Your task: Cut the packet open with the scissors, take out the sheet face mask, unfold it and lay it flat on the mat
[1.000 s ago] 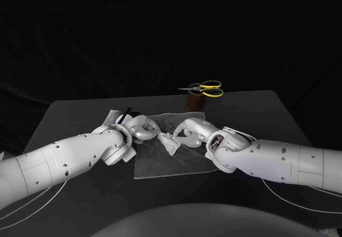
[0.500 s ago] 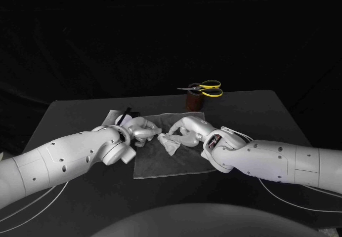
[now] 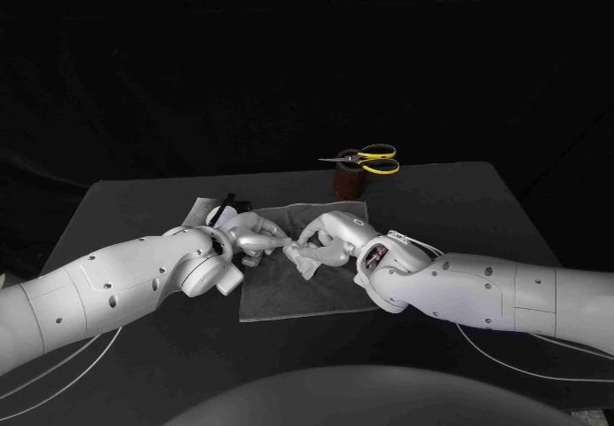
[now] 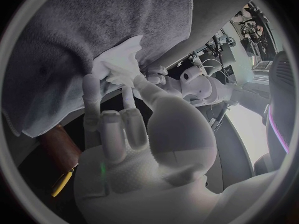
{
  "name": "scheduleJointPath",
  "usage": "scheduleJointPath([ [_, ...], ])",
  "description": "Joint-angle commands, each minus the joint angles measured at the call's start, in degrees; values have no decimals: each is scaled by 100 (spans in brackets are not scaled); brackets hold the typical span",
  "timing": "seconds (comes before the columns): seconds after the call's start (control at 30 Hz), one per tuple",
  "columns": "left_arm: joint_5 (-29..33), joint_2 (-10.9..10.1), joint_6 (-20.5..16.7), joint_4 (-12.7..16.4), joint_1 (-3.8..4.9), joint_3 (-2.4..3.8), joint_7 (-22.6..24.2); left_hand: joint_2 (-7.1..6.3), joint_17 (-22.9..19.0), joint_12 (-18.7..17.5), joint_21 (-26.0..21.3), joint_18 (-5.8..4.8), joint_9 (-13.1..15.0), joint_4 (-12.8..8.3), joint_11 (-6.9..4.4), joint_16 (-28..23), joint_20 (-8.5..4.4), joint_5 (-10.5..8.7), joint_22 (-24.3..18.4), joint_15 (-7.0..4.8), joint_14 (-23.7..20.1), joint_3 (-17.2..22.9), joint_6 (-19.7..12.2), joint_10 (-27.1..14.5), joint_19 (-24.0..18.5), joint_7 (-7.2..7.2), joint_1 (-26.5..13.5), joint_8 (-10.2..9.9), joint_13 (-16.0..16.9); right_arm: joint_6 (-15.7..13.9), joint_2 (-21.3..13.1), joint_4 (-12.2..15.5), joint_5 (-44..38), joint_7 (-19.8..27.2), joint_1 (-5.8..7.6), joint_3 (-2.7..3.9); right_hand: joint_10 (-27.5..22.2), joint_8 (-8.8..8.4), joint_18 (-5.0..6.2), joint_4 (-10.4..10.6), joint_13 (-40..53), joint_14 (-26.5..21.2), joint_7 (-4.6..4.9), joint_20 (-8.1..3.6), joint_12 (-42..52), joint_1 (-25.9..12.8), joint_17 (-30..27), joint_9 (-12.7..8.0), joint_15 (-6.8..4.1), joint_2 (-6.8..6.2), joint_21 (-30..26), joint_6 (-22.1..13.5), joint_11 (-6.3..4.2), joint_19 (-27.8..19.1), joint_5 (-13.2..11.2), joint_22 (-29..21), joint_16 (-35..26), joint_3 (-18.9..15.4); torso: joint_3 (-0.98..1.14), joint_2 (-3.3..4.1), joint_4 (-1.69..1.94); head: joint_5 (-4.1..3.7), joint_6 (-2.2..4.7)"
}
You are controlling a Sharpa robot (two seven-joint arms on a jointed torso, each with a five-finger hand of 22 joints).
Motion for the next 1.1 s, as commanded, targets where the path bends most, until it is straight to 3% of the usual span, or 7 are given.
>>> scheduleJointPath([
  [0.03,119,6,127,8,3,6,23,151,1025,-5,-21,-26,-15,78,5,-34,-19,-9,3,9,392,6,-4,-8,-33,-20,-1,34,8,-212,40,-44,-297,-317,-25,3,213,-40,111,19,933,286,32,11,-38,-32,782,-9,23,-68,-35,-43,47,-50,0,-19,-19,-60,4,1,1,14,0],
  [0.43,171,4,157,17,3,6,15,490,1026,-19,-18,-28,-34,270,5,-34,-17,-8,13,10,392,85,-64,12,-26,-17,-34,48,17,-333,137,-143,-319,-313,-57,3,213,-58,111,87,937,288,36,22,-33,-85,794,-16,32,-69,-50,-42,54,-48,2,-23,-18,-146,2,0,-1,16,0],
  [1.1,270,20,199,36,3,6,49,643,1036,-28,-14,-30,-74,460,32,-31,-6,-8,23,29,396,219,-136,4,-20,18,-139,19,3,-199,209,-141,-250,-227,-62,3,234,-36,114,178,964,299,11,23,4,-111,817,-6,25,-12,-60,35,36,-33,7,-24,-11,-213,0,-3,-6,38,0],
])
